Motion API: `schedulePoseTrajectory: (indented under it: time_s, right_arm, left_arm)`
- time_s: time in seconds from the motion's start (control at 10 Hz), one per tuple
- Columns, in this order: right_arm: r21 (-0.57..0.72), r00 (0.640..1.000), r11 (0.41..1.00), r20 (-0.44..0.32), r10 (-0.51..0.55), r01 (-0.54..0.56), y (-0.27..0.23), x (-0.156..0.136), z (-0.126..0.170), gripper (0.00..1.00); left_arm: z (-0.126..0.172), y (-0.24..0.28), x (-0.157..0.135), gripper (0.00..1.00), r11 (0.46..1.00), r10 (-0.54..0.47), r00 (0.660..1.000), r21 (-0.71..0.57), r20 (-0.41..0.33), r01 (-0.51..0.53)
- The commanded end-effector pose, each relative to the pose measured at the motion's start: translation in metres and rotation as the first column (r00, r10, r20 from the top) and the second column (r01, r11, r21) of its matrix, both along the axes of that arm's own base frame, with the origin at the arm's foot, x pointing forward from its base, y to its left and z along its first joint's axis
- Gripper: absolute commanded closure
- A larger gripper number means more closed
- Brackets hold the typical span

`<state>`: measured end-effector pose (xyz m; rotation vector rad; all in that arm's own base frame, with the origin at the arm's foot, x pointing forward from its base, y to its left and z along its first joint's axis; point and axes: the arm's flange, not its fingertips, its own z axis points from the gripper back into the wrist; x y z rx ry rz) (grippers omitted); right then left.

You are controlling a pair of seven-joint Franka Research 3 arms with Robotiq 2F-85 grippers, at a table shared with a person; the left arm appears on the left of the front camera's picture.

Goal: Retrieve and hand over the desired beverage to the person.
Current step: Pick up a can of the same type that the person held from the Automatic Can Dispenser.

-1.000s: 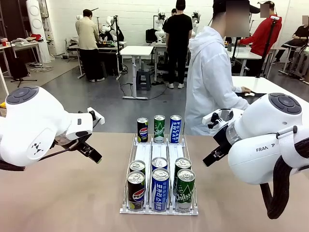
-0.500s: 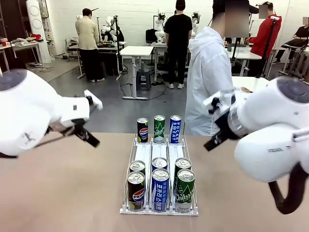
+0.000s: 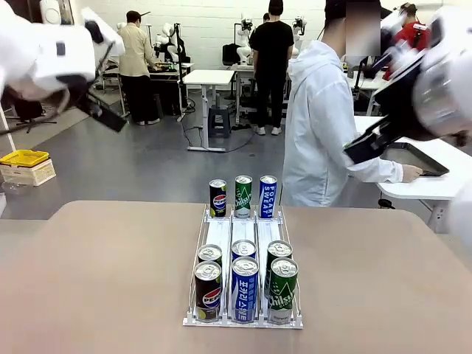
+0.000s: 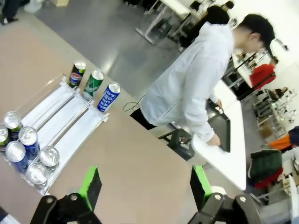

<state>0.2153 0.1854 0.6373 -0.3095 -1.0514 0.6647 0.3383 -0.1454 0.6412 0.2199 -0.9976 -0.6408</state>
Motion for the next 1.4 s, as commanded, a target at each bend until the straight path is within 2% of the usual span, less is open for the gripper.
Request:
schedulePoseTrajectory:
  time_s: [0.0, 0.4, 0.5, 0.6, 0.7, 0.8, 0.9, 1.0, 1.1, 1.3]
  right_arm:
    - [-0.019, 1.000, 1.000, -0.017, -0.019, 0.018, 0.011, 0.005, -0.006, 0.00]
    - [-0.003, 1.000, 1.000, 0.004, -0.002, 0.002, 0.001, -0.008, 0.009, 0.00]
    - [0.195, 0.975, 0.971, -0.150, 0.167, -0.136, -0.034, -0.007, 0.005, 0.00]
    - [0.388, 0.911, 0.895, -0.249, 0.329, -0.218, -0.074, -0.007, 0.005, 0.00]
    - [0.486, 0.876, 0.840, -0.265, 0.403, -0.239, -0.106, 0.000, 0.005, 0.00]
    - [0.564, 0.813, 0.788, -0.321, 0.485, -0.247, -0.137, 0.004, 0.001, 0.00]
    - [0.619, 0.823, 0.754, -0.299, 0.483, -0.218, -0.169, 0.008, -0.004, 0.00]
    - [0.685, 0.839, 0.707, -0.269, 0.473, -0.179, -0.201, 0.012, -0.009, 0.00]
    - [0.715, 0.849, 0.684, -0.266, 0.456, -0.143, -0.221, 0.008, -0.015, 0.00]
    - [0.729, 0.877, 0.678, -0.261, 0.403, -0.095, -0.241, 0.004, -0.018, 0.00]
  left_arm:
    - [-0.009, -0.008, 0.004, 0.00, 1.000, 0.021, 1.000, -0.003, -0.017, -0.021]
    - [0.004, -0.002, 0.000, 0.00, 1.000, -0.002, 1.000, -0.004, -0.001, 0.002]
    - [-0.001, 0.016, -0.003, 0.00, 0.982, -0.113, 0.987, -0.166, -0.117, 0.093]
    - [0.005, 0.050, -0.005, 0.00, 0.893, -0.277, 0.936, -0.417, -0.215, 0.169]
    - [0.011, 0.080, 0.001, 0.00, 0.807, -0.384, 0.889, -0.559, -0.251, 0.191]
    - [0.014, 0.116, 0.002, 0.00, 0.697, -0.469, 0.842, -0.698, -0.265, 0.168]
    - [0.014, 0.152, 0.005, 0.00, 0.612, -0.520, 0.818, -0.775, -0.247, 0.156]
    - [0.009, 0.188, 0.007, 0.00, 0.560, -0.507, 0.829, -0.821, -0.234, 0.110]
    - [0.004, 0.207, -0.001, 0.00, 0.541, -0.478, 0.845, -0.838, -0.241, 0.067]
    - [0.005, 0.221, -0.008, 0.00, 0.567, -0.416, 0.871, -0.823, -0.262, 0.024]
